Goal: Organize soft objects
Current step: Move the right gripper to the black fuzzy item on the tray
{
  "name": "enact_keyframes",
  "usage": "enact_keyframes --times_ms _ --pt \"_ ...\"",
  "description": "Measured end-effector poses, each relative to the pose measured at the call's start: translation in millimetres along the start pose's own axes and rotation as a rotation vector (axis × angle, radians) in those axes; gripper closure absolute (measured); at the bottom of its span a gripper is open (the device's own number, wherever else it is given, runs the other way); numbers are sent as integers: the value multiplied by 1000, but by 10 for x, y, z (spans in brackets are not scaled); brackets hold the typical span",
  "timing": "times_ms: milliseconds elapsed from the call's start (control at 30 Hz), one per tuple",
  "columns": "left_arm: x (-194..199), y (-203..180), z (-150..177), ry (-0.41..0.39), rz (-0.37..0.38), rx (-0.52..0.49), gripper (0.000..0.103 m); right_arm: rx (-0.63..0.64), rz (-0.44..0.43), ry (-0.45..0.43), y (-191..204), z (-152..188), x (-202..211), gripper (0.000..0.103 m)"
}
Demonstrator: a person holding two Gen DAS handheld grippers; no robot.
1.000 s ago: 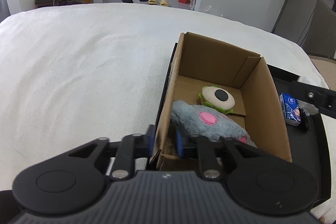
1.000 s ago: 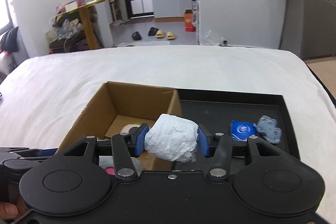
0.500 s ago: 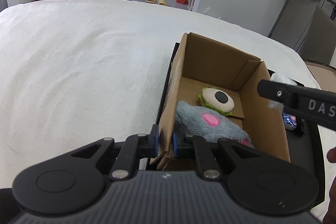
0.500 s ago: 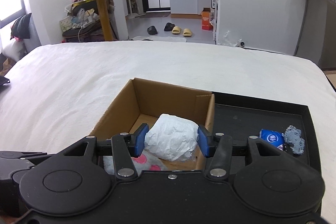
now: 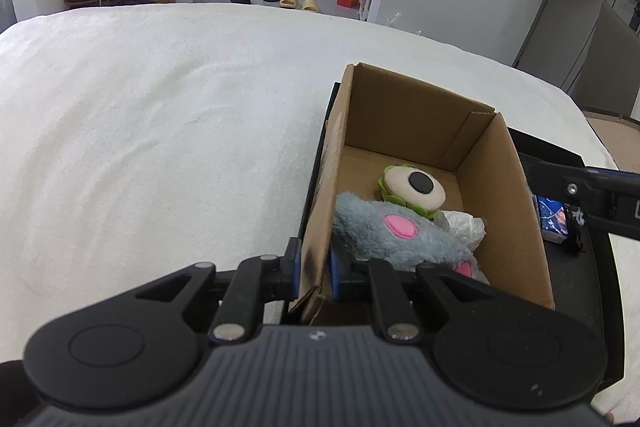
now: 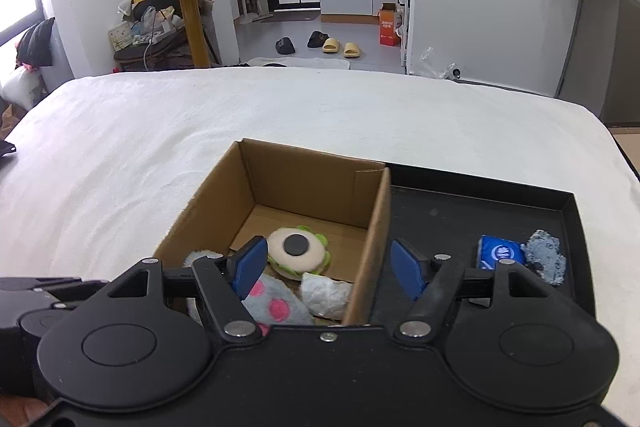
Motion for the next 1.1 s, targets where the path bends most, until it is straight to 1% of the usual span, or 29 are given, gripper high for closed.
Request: enact_keyframes --times_ms 133,233,333,400,500,700,767,867,967,1100 --pt "-2 -24 -13 21 -9 2 87 32 19 26 -154 65 15 35" --pt "-2 -32 -21 33 -36 -2 81 49 32 31 -245 101 48 35" --pt "28 -32 -37 38 -59 4 74 54 12 38 -314 177 56 34" --pt "54 -43 -50 26 -78 -7 62 69 10 48 -369 248 52 34" --pt "76 -69 -55 15 -97 -29 56 60 2 60 -482 335 54 33" --pt "74 -122 -73 19 -133 -43 53 31 13 78 -732 450 -28 30" --pt "80 -145 -86 21 -143 -45 52 22 10 89 -803 460 -75 29" --pt "94 -180 -109 30 -157 -39 51 15 -2 98 -917 450 -137 25" --pt "108 -229 -120 23 -172 -48 49 26 8 96 -1051 456 -214 25" --pt "85 -298 -126 13 -198 -78 44 -39 25 109 -1260 615 -360 25"
Point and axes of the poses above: each gripper's, at about its wrist camera, not at the fingertips, and x roughly against the way its jaws point, y to its left, z to its underside, the point moved 7 cm from there along -x, roughly the way its jaws point, and after that the axes turned 13 degrees about x, right-handed, at the moved point
